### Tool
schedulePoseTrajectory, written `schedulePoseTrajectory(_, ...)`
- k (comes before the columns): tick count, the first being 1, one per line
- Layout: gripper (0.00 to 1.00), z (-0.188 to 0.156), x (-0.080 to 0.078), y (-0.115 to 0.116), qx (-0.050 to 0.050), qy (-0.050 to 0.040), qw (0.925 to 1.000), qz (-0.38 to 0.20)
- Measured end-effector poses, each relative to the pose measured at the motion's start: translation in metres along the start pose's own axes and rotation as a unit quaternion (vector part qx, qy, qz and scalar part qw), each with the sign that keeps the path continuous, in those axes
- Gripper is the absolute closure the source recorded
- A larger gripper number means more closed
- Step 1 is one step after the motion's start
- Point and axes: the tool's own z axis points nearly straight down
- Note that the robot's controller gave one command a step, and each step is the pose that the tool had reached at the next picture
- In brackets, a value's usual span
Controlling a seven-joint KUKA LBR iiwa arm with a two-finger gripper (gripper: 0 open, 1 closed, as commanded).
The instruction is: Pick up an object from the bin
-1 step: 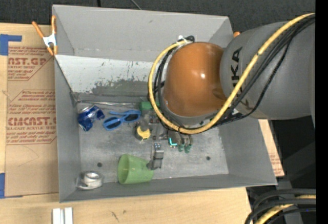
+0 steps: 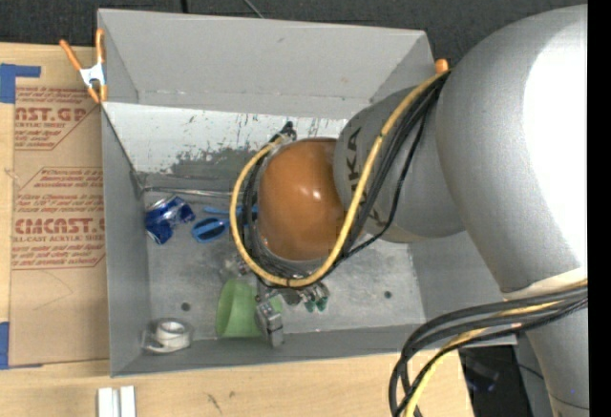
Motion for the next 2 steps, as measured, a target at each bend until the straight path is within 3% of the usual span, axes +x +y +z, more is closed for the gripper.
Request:
schedulePoseTrajectory(1, 1.00, -0.002, -0.004, 0.000, -0.001, -0.0112, 0.9999, 0.001)
schedulePoseTrajectory(2, 1.00, -0.145, -0.023, 0.001, 0.000, -0.0222, 0.9997, 0.010)
